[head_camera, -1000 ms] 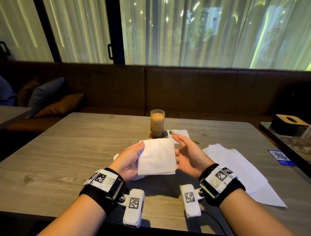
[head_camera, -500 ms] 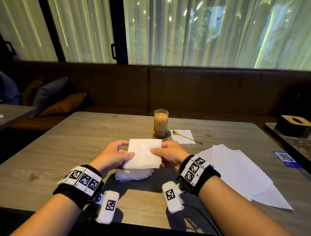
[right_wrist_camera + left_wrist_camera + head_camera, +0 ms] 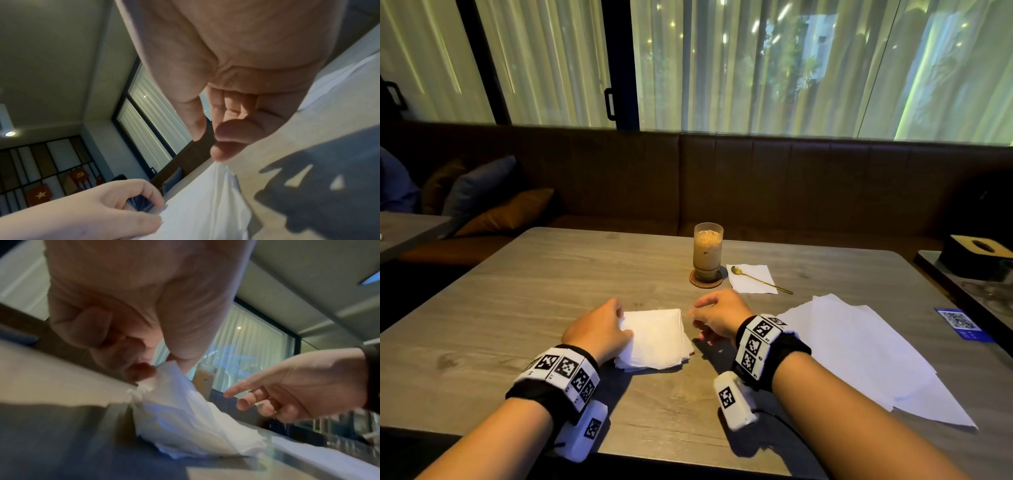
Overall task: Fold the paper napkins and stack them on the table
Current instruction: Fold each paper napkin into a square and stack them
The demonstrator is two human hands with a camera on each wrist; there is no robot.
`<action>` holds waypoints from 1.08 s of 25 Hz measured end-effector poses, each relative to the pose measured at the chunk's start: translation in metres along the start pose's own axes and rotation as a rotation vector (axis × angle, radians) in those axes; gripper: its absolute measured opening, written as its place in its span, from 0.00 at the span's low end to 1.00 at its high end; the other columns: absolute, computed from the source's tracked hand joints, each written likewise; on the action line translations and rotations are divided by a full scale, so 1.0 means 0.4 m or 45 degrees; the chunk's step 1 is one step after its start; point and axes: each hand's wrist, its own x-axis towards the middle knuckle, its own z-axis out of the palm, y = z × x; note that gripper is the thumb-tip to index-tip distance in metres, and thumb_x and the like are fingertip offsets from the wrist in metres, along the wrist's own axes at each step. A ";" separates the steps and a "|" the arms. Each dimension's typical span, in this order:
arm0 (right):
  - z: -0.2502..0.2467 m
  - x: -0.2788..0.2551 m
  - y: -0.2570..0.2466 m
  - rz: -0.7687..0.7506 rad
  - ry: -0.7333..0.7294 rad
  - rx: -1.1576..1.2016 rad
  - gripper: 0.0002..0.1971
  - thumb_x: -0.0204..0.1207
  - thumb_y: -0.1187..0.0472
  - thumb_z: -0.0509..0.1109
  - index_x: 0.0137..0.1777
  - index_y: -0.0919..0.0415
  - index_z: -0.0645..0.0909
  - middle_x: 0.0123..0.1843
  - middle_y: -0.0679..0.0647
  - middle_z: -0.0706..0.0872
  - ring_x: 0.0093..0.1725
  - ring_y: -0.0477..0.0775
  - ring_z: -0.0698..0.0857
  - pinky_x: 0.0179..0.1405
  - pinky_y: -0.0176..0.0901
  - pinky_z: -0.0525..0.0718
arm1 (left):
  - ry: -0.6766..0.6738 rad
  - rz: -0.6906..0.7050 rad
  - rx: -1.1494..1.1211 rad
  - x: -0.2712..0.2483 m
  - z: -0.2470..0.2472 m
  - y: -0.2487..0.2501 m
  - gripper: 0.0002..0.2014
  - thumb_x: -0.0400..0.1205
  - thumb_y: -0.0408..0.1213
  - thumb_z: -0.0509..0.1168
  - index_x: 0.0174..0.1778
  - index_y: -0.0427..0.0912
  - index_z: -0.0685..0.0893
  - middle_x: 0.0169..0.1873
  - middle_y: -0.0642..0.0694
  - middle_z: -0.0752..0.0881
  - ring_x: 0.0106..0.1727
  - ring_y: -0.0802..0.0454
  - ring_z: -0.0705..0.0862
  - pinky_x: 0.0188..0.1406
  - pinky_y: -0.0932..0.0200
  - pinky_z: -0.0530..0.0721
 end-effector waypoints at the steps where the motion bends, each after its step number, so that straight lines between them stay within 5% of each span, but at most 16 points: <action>1: -0.028 -0.006 0.001 -0.012 0.000 -0.056 0.02 0.82 0.63 0.75 0.50 0.56 0.86 0.47 0.61 0.93 0.37 0.58 0.90 0.44 0.55 0.93 | -0.018 0.011 0.107 -0.006 -0.006 0.008 0.15 0.79 0.55 0.67 0.57 0.54 0.76 0.56 0.48 0.89 0.56 0.42 0.86 0.56 0.51 0.85; 4: -0.131 -0.027 0.022 -0.017 -0.023 -0.231 0.06 0.83 0.59 0.75 0.56 0.59 0.89 0.53 0.62 0.94 0.42 0.56 0.92 0.38 0.47 0.92 | 0.041 0.087 0.309 -0.034 -0.023 0.049 0.23 0.83 0.60 0.63 0.69 0.51 0.77 0.59 0.49 0.89 0.60 0.44 0.88 0.55 0.50 0.86; 8: -0.277 -0.061 0.070 0.066 -0.004 -0.427 0.11 0.83 0.54 0.74 0.60 0.57 0.90 0.52 0.55 0.95 0.42 0.48 0.87 0.37 0.41 0.83 | 0.090 0.259 0.272 -0.076 -0.043 0.173 0.23 0.84 0.63 0.62 0.67 0.51 0.80 0.58 0.49 0.89 0.58 0.45 0.87 0.54 0.50 0.87; 13: -0.399 -0.121 0.129 0.157 0.090 -0.527 0.14 0.84 0.54 0.73 0.65 0.58 0.88 0.51 0.52 0.91 0.44 0.46 0.84 0.34 0.38 0.78 | -0.117 0.413 0.110 -0.090 0.011 0.388 0.25 0.83 0.63 0.66 0.69 0.52 0.81 0.59 0.50 0.88 0.61 0.49 0.86 0.60 0.49 0.86; 16: -0.447 -0.155 0.164 0.143 0.137 -0.613 0.16 0.84 0.57 0.74 0.70 0.58 0.86 0.55 0.51 0.85 0.53 0.50 0.82 0.34 0.34 0.76 | -0.255 0.527 -0.006 -0.084 0.074 0.501 0.27 0.82 0.60 0.69 0.74 0.51 0.79 0.65 0.48 0.87 0.64 0.48 0.85 0.61 0.52 0.84; 21: -0.503 -0.185 0.251 0.162 0.254 -0.815 0.25 0.78 0.57 0.80 0.75 0.56 0.83 0.72 0.52 0.85 0.65 0.54 0.84 0.60 0.43 0.82 | -0.397 0.658 -0.042 -0.094 0.193 0.646 0.36 0.80 0.58 0.72 0.83 0.49 0.72 0.76 0.46 0.82 0.73 0.45 0.82 0.72 0.48 0.81; 23: -0.518 -0.193 0.292 0.196 0.260 -0.861 0.33 0.75 0.53 0.82 0.80 0.55 0.78 0.79 0.52 0.80 0.75 0.56 0.80 0.74 0.48 0.78 | -0.366 0.648 0.018 -0.097 0.223 0.669 0.36 0.80 0.58 0.72 0.83 0.48 0.73 0.75 0.45 0.82 0.74 0.42 0.81 0.72 0.47 0.81; 27: -0.522 -0.209 0.356 0.231 0.177 -0.881 0.45 0.74 0.46 0.82 0.88 0.54 0.65 0.88 0.51 0.70 0.84 0.57 0.71 0.82 0.50 0.69 | -0.221 0.555 0.164 -0.079 0.246 0.674 0.29 0.83 0.56 0.68 0.75 0.42 0.77 0.72 0.42 0.83 0.75 0.37 0.78 0.68 0.47 0.80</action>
